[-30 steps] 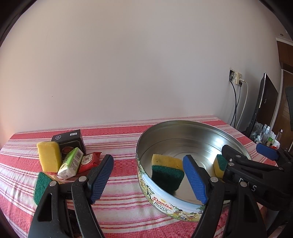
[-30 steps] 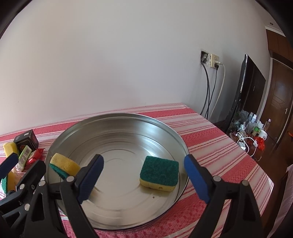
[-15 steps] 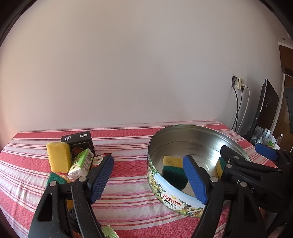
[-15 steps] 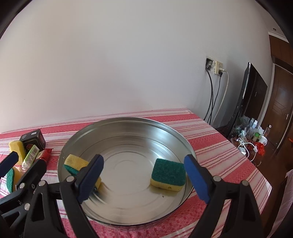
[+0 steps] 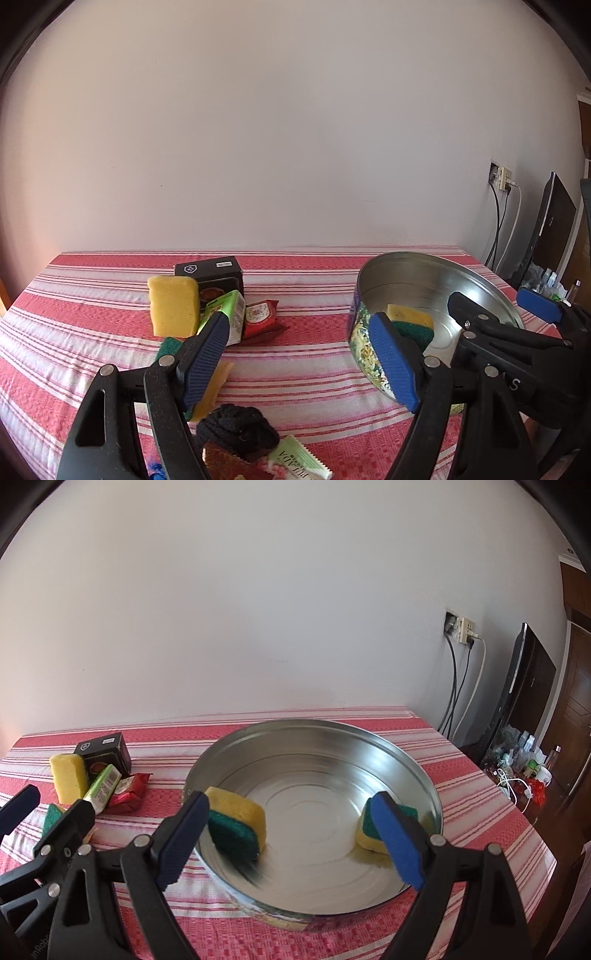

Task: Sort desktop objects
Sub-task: 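Withdraw both tools from the tin toward the remaining items, then grasp the blue knitted cloth with the left tool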

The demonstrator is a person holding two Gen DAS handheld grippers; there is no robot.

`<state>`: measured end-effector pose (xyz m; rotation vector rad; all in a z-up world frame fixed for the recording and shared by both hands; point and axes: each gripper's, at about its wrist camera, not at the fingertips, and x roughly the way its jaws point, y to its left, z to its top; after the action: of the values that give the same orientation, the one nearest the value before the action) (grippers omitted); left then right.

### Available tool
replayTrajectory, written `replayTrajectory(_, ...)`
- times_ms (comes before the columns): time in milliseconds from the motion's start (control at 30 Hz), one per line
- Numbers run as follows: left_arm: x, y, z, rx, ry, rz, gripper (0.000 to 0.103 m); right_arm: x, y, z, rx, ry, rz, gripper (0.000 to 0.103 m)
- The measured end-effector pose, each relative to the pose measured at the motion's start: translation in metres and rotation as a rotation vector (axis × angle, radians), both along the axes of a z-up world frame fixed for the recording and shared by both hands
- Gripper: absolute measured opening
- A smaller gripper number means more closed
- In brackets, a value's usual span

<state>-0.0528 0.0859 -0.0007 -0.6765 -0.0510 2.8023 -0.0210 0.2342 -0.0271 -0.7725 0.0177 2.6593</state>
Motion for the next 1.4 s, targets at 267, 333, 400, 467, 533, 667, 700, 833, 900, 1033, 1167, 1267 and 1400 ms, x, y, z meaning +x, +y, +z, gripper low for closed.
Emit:
replayTrajectory(267,0.006,-0.043,-0.001,-0.016,-0.019,0.046,0.080,-0.008,-0.038,-0.006,-0.004,-0.018,0.065,0.091)
replayTrajectory(333,0.008,-0.057,-0.003,-0.029,-0.023,0.057,0.080,-0.007,-0.048,-0.008,-0.006,-0.021,0.085,0.091)
replayTrajectory(400,0.010,-0.071,-0.006,-0.045,-0.033,0.072,0.080,-0.007,-0.057,-0.010,-0.005,-0.025,0.104,0.091)
replayTrajectory(467,0.011,-0.086,-0.010,-0.058,-0.052,0.091,0.080,-0.007,-0.065,-0.014,-0.014,-0.033,0.124,0.091)
replayTrajectory(533,0.015,-0.099,-0.015,-0.066,-0.069,0.106,0.080,-0.008,-0.075,-0.019,-0.023,-0.046,0.149,0.091)
replayTrajectory(667,0.024,-0.118,-0.022,-0.089,-0.092,0.129,0.080,-0.010,-0.093,-0.027,-0.027,-0.070,0.195,0.091)
replayTrajectory(700,0.026,-0.121,-0.024,-0.092,-0.100,0.132,0.080,-0.011,-0.097,-0.029,-0.033,-0.077,0.210,0.090)
replayTrajectory(833,0.026,-0.130,-0.037,-0.093,-0.146,0.117,0.080,-0.014,-0.110,-0.034,-0.044,-0.113,0.262,0.083)
replayTrajectory(900,0.027,-0.131,-0.042,-0.088,-0.168,0.103,0.080,-0.012,-0.112,-0.036,-0.044,-0.121,0.275,0.081)
replayTrajectory(1033,0.031,-0.125,-0.052,-0.096,-0.210,0.049,0.080,-0.009,-0.118,-0.039,-0.063,-0.146,0.311,0.076)
replayTrajectory(1167,0.043,-0.120,-0.055,-0.115,-0.229,-0.025,0.080,-0.005,-0.122,-0.042,-0.059,-0.163,0.332,0.076)
replayTrajectory(1267,0.048,-0.115,-0.053,-0.106,-0.227,-0.091,0.080,-0.002,-0.124,-0.042,-0.060,-0.169,0.340,0.076)
replayTrajectory(1400,0.041,-0.104,-0.061,-0.138,-0.245,-0.111,0.080,-0.002,-0.120,-0.042,-0.078,-0.174,0.336,0.076)
